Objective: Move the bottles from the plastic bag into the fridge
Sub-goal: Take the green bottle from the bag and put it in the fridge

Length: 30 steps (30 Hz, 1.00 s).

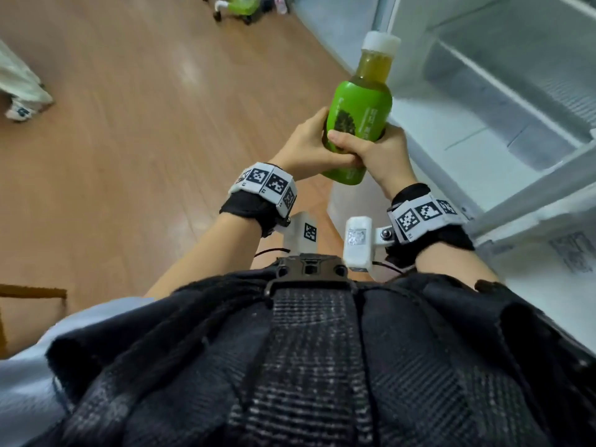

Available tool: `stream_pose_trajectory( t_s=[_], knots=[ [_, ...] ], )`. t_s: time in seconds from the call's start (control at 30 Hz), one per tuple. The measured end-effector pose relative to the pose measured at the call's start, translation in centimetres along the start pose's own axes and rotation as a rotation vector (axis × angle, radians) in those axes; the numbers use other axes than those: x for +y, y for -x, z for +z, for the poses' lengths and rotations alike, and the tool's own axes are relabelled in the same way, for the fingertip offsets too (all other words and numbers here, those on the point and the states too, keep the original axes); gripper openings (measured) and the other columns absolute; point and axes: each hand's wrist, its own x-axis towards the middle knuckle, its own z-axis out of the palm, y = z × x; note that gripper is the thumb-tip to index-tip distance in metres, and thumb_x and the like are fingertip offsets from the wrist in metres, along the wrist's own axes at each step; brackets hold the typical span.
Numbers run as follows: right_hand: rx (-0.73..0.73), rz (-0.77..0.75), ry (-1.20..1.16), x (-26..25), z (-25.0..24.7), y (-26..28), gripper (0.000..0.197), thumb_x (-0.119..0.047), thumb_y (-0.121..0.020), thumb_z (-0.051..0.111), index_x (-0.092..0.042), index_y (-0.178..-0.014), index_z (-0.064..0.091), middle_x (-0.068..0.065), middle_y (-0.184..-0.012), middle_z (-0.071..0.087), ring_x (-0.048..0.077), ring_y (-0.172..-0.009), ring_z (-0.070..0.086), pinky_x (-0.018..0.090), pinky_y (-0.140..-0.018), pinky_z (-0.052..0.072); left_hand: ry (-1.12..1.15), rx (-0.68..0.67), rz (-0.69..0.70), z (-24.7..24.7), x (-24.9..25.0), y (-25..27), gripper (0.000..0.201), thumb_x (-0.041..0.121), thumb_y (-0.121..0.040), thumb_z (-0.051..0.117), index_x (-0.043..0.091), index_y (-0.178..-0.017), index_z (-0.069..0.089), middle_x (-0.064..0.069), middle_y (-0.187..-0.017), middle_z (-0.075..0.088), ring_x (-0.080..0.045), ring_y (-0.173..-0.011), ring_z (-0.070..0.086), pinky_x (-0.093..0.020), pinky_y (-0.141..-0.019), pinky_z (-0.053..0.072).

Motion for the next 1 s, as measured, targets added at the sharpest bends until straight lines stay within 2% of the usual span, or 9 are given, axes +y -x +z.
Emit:
stream_pose_trajectory(
  t_s=[0.1,0.27,0.43,0.5,0.57,0.63,0.77,0.87,1.0],
  knots=[
    [0.128,0.041,-0.017,-0.6,1.0,-3.3,0.037,-0.037,-0.058,0.085,-0.014,-0.085,0.074,0.004,-0.084,0.075,0.016,-0.079,0.073,0.038,-0.08,0.06,-0.02,-0.097,0.049,-1.7,-0.2,-4.5,0.091,0.049,-0.049,0.071,0.013,-0.128,0.045,-0.005,-0.116,0.063,-0.02,-0.108,0.062,-0.043,-0.094,0.054],
    [0.33,0.091,-0.049,-0.9,1.0,-7.4,0.028,-0.035,-0.06,0.085,-0.018,-0.077,0.071,0.0,-0.08,0.074,0.014,-0.077,0.072,0.036,-0.079,0.06,-0.014,-0.26,0.126,-2.2,-0.1,-10.5,0.094,0.045,-0.05,0.073,0.011,-0.131,0.04,-0.001,-0.113,0.061,-0.019,-0.107,0.062,-0.041,-0.092,0.056],
    [0.459,0.111,-0.068,-0.5,-1.1,-11.1,0.049,-0.043,-0.052,0.084,-0.012,-0.087,0.073,0.004,-0.084,0.075,0.016,-0.079,0.073,0.038,-0.08,0.06,-0.037,-0.288,0.19,0.4,-0.7,-16.3,0.088,0.046,-0.049,0.077,0.009,-0.122,0.044,-0.01,-0.114,0.06,-0.024,-0.107,0.061,-0.049,-0.091,0.053],
    [0.504,0.113,-0.074,-0.3,-2.5,-12.7,0.05,-0.045,-0.05,0.084,-0.011,-0.087,0.073,0.005,-0.084,0.075,0.017,-0.078,0.073,0.038,-0.079,0.06,-0.078,-0.276,0.219,1.7,-0.4,-18.7,0.084,0.051,-0.049,0.074,0.009,-0.117,0.048,-0.009,-0.111,0.06,-0.022,-0.105,0.06,-0.045,-0.09,0.052],
    [0.547,0.118,-0.095,-0.1,-4.1,-14.5,0.048,-0.041,-0.052,0.084,-0.01,-0.087,0.073,0.005,-0.083,0.075,0.016,-0.077,0.073,0.034,-0.076,0.06,-0.124,-0.258,0.243,2.9,0.4,-20.7,0.081,0.055,-0.05,0.071,0.012,-0.116,0.05,-0.004,-0.11,0.06,-0.017,-0.103,0.059,-0.037,-0.088,0.052],
    [0.576,0.121,-0.141,0.1,-5.7,-16.2,0.043,-0.035,-0.056,0.085,-0.009,-0.089,0.073,0.006,-0.084,0.075,0.015,-0.077,0.072,0.032,-0.073,0.059,-0.106,-0.212,0.263,4.1,1.0,-22.7,0.08,0.052,-0.051,0.074,0.015,-0.118,0.051,-0.001,-0.11,0.062,-0.015,-0.102,0.06,-0.036,-0.088,0.052],
    [0.583,0.129,-0.164,0.2,-8.3,-19.4,0.04,-0.038,-0.058,0.083,-0.012,-0.087,0.073,0.005,-0.088,0.075,0.016,-0.083,0.073,0.035,-0.081,0.059,-0.04,-0.139,0.299,6.0,1.8,-26.3,0.082,0.049,-0.051,0.076,0.015,-0.121,0.052,0.002,-0.109,0.066,-0.016,-0.1,0.065,-0.04,-0.089,0.054],
    [0.557,0.195,-0.138,0.2,-9.7,-21.2,0.026,-0.038,-0.071,0.078,-0.016,-0.083,0.071,0.002,-0.082,0.073,0.013,-0.077,0.071,0.032,-0.08,0.058,-0.049,-0.17,0.256,6.8,2.4,-28.7,0.077,0.042,-0.052,0.077,0.016,-0.121,0.055,0.008,-0.096,0.066,-0.014,-0.094,0.067,-0.035,-0.085,0.056],
    [0.525,0.31,-0.155,1.2,-11.0,-23.8,0.047,-0.046,-0.076,0.07,-0.01,-0.107,0.065,0.007,-0.097,0.072,0.017,-0.082,0.069,0.033,-0.077,0.06,-0.095,-0.279,0.181,7.6,2.4,-32.5,0.078,0.049,-0.045,0.067,0.019,-0.117,0.059,0.004,-0.093,0.07,-0.019,-0.091,0.069,-0.039,-0.084,0.058]
  ],
)
